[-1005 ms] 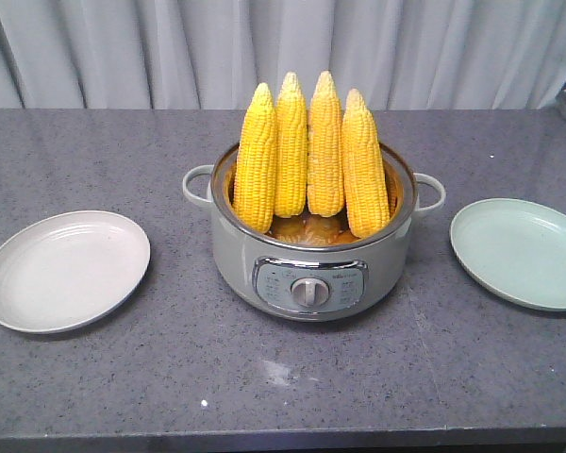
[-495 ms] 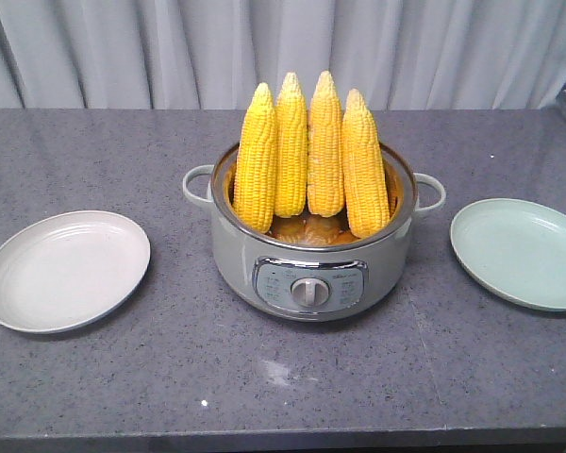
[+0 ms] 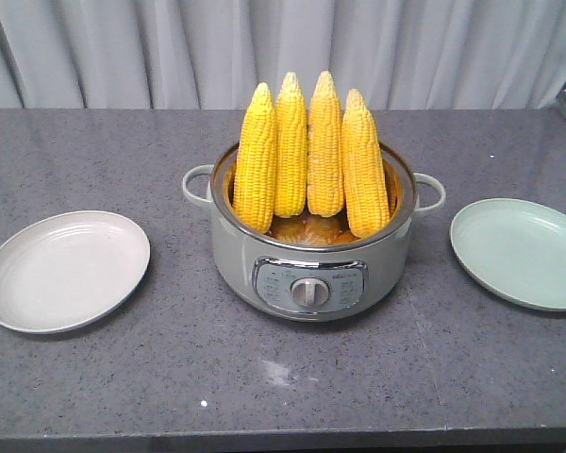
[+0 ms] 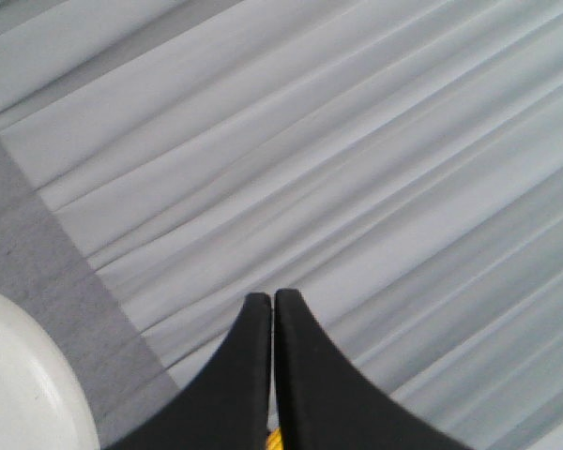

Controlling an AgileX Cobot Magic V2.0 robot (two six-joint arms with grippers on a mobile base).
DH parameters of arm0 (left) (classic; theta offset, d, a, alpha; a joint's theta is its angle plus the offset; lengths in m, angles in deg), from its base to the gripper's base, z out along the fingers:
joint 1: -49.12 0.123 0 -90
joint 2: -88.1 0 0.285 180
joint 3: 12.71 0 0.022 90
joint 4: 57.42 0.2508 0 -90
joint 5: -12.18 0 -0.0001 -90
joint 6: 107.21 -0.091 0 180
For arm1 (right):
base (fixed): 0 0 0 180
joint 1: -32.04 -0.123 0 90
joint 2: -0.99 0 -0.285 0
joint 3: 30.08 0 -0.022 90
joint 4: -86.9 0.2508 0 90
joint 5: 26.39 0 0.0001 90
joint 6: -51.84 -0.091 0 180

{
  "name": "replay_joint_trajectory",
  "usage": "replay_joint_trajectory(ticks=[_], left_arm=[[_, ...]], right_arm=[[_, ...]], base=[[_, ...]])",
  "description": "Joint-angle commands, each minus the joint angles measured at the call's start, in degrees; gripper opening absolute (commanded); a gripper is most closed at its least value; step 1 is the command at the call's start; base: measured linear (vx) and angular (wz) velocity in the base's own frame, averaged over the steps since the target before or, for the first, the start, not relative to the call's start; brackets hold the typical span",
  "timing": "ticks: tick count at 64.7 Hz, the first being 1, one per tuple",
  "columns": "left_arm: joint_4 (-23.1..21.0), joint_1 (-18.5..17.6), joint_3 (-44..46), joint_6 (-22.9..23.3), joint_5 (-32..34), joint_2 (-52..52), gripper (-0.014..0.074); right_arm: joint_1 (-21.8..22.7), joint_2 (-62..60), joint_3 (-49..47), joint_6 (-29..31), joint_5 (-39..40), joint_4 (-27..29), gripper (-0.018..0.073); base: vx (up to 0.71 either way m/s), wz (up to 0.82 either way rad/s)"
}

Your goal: Distribute corn equally

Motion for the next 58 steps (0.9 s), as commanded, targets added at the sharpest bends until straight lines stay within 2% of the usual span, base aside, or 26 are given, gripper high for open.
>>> replay_joint_trajectory(ticks=[1,13,20,24,32,37,41,50,58], left_arm=[[5.3,-0.09,5.41,-0.08,2.52,-0.87,-0.0007],[19.87,-0.09,14.04,-0.08,-4.05,1.3,-0.0003],[23.29,-0.23,19.03,-0.08,-8.38,5.59,0.0005],[23.29,-0.92,21.67,-0.77,-10.41,8.67,0.0014],[22.67,-3.35,25.92,-7.19,-12.21,14.5,0.0055],[21.27,-5.11,28.19,-11.4,-12.51,17.77,0.0105],[19.56,-6.51,29.68,-14.58,-13.02,20.02,0.0155],[13.1,-9.38,32.62,-22.88,-15.53,25.58,0.0315],[7.51,-10.8,33.67,-28.93,-15.88,29.51,0.0399]], right_arm=[[0.36,5.66,-7.79,8.96,-1.91,-0.19,-0.0004],[0.36,17.43,-20.93,24.29,-9.98,0.15,0.0024],[0.36,23.76,-26.46,31.92,-13.8,2.13,0.0089],[0.36,26.9,-28.76,35.29,-15.24,4.2,0.0157],[0.36,31.19,-30.66,42.87,-15.81,8.73,0.0351],[0.36,32.55,-30.66,44.41,-14.28,9.49,0.0475],[0.36,32.92,-30.66,44.41,-12.75,9.49,0.054],[0.36,33.04,-30.66,44.3,-11.49,9.65,0.0582],[0.36,33.04,-30.66,44.11,-11.98,9.73,0.0582]], base=[[0.0,0.0],[0.0,0.0],[0.0,0.0],[0.0,0.0],[0.0,0.0],[0.0,0.0],[0.0,0.0],[0.0,0.0],[0.0,0.0]])
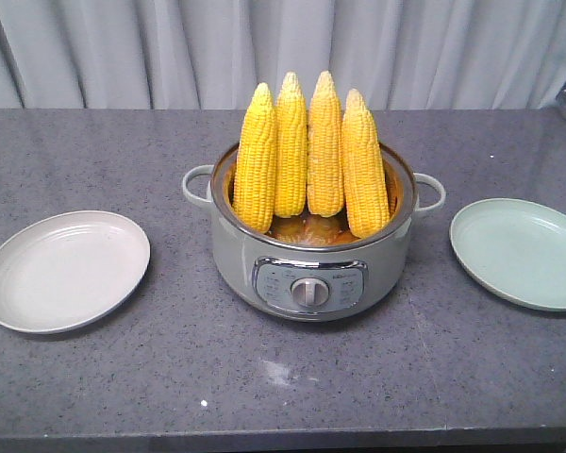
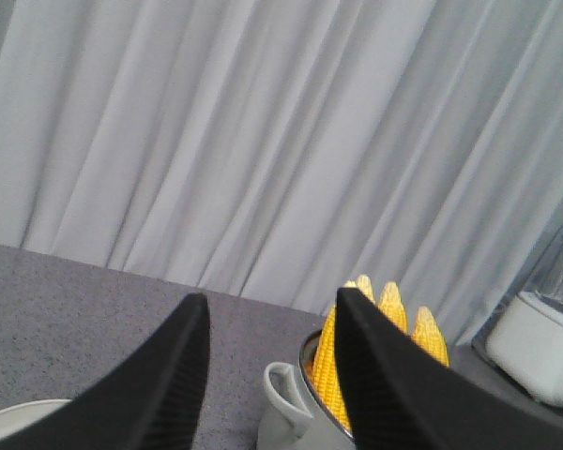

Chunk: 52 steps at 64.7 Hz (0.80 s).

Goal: Distribute corn equally
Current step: 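Reach the right gripper to the corn cob nearest it and grasp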

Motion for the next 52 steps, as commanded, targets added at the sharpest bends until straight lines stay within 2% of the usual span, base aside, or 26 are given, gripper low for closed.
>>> replay_joint_trajectory(ticks=[1,12,17,23,34,43,52], left_arm=[[-4.89,-1.18,2.6,-5.08,3.42,3.44,0.0404],[-12.72,-2.97,5.51,-14.14,2.88,8.8,0.0416],[-15.89,-3.59,7.1,-18.16,2.5,11.08,0.0416],[-19.41,-3.59,8.54,-21.98,2.22,12.81,0.0416],[-19.57,-3.59,8.94,-23.06,1.99,13.34,0.0415],[-19.51,-3.54,8.94,-23.06,1.79,13.34,0.0415],[-19.51,-3.54,8.94,-23.06,1.74,13.34,0.0415]], right_arm=[[0.36,0.5,-1.94,0.42,3.08,1.43,0.0582],[0.36,3.44,-2.88,1.35,0.18,2.23,0.0582],[0.36,7.54,-6.25,4.37,-4.13,6.95,0.0582],[0.36,15.75,-12.9,10.94,-9.38,12.42,0.0582],[0.36,30.53,-26.3,16.19,-15.69,18.99,0.0582],[-2.3,42.08,-36.73,16.51,-16.09,18.64,0.0582],[-6.68,51.35,-43.58,14.52,-12.28,13.89,0.0582]], base=[[0.0,0.0],[0.0,0.0],[0.0,0.0],[0.0,0.0],[0.0,0.0],[0.0,0.0],[0.0,0.0]])
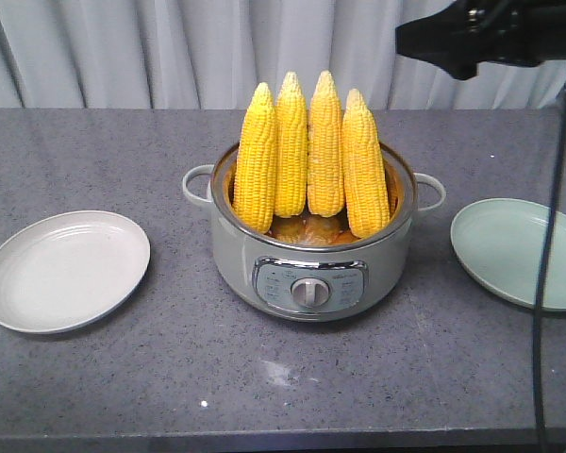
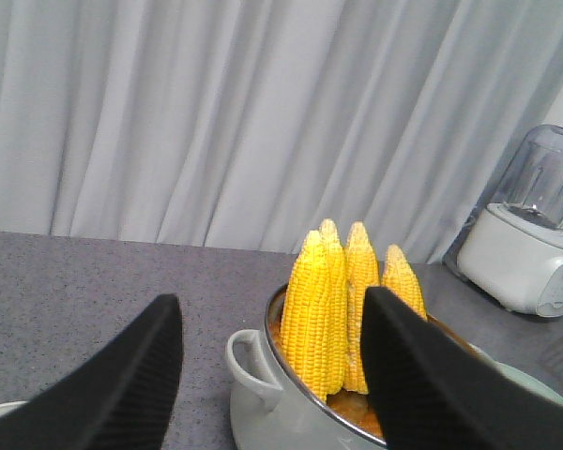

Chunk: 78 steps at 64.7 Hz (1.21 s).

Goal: Distribute corn equally
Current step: 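Reach the right gripper to the corn cob nearest it and grasp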

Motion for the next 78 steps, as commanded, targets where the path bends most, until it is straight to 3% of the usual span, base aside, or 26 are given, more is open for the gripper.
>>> replay_joint_trajectory(ticks=[1,27,54,63,78], left_arm=[[-1.13,-0.18,1.96,-0.17,2.95,0.21,0.0415],[-1.13,-0.18,1.96,-0.17,0.81,0.21,0.0415],[-1.13,-0.18,1.96,-0.17,0.35,0.21,0.0415],[-1.13,-0.18,1.96,-0.17,0.21,0.21,0.0415],[-1.13,-0.18,1.96,-0.17,0.22,0.21,0.0414]], right_arm=[[-2.22,3.78,-5.04,-1.29,4.51,-1.05,0.0582],[-4.33,16.15,-6.26,-1.39,12.62,-3.21,0.0582],[-4.33,21.48,-6.26,0.71,12.15,-0.31,0.0557],[-4.33,21.48,-6.26,0.71,12.09,-0.26,0.0431],[-4.33,21.48,-6.26,1.37,12.04,-0.32,0.006]], base=[[0.0,0.0],[0.0,0.0],[0.0,0.0],[0.0,0.0],[0.0,0.0]])
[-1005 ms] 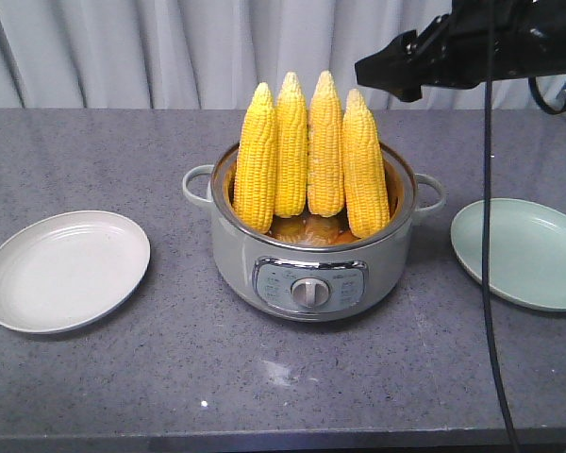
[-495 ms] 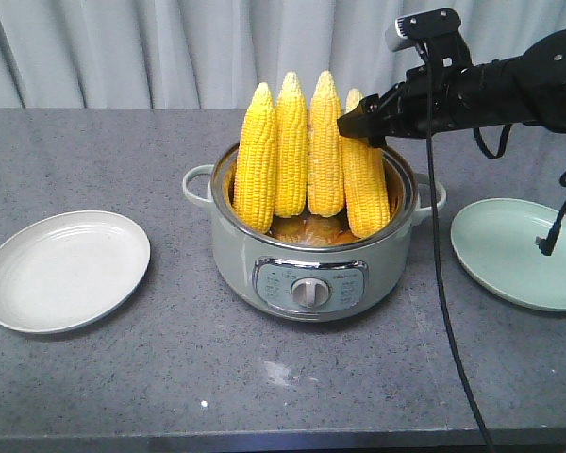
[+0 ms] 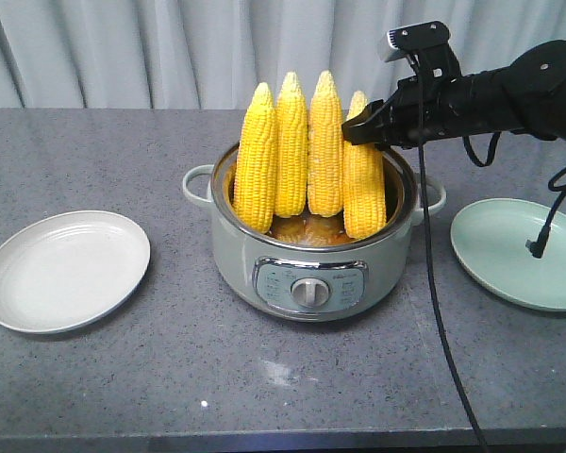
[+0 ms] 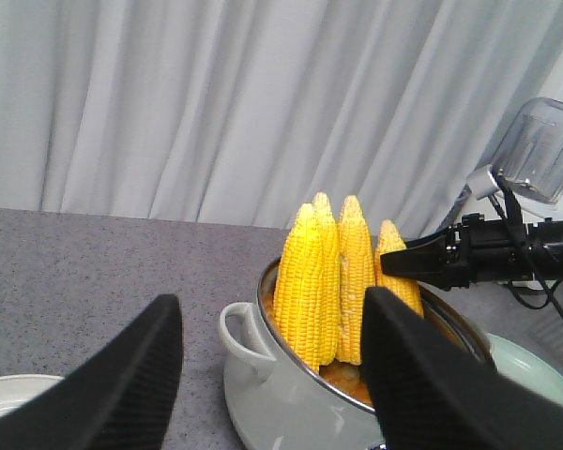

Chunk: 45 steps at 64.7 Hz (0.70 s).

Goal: Distribute corn equally
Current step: 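Reach the right gripper to the corn cob nearest it and grasp, then lift the corn cob and lower it onto the pale green plate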

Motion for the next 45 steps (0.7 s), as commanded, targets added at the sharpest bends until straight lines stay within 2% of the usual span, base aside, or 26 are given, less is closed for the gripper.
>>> replay_joint_trajectory(ticks=[1,5,23,30,37,45], left_arm=[[-1.13,-0.18,1.96,-0.17,3.15,0.21,0.0414],[-1.13,-0.18,1.96,-0.17,3.15,0.21,0.0414],[-1.13,-0.18,1.96,-0.17,3.15,0.21,0.0414],[-1.13,-0.18,1.96,-0.17,3.15,0.21,0.0414],[-1.13,-0.18,1.96,-0.17,3.15,0.21,0.0414],[-1.13,-0.13,1.96,-0.17,3.15,0.21,0.0414]], right_arm=[[0.15,-2.99,-2.0,1.5,2.08,1.63,0.0041],[0.15,-3.37,-2.0,2.03,2.2,1.76,-0.0015],[0.37,-13.94,-2.88,2.26,4.61,2.64,-0.0008],[1.92,-20.1,-4.08,1.92,4.04,2.64,-0.0007],[5.73,-26.46,-4.16,0.6,3.41,2.63,-0.0006],[13.59,-31.27,-4.16,-1.73,-1.15,1.14,-0.0006]], base=[[0.0,0.0],[0.0,0.0],[0.0,0.0],[0.0,0.0],[0.0,0.0],[0.0,0.0]])
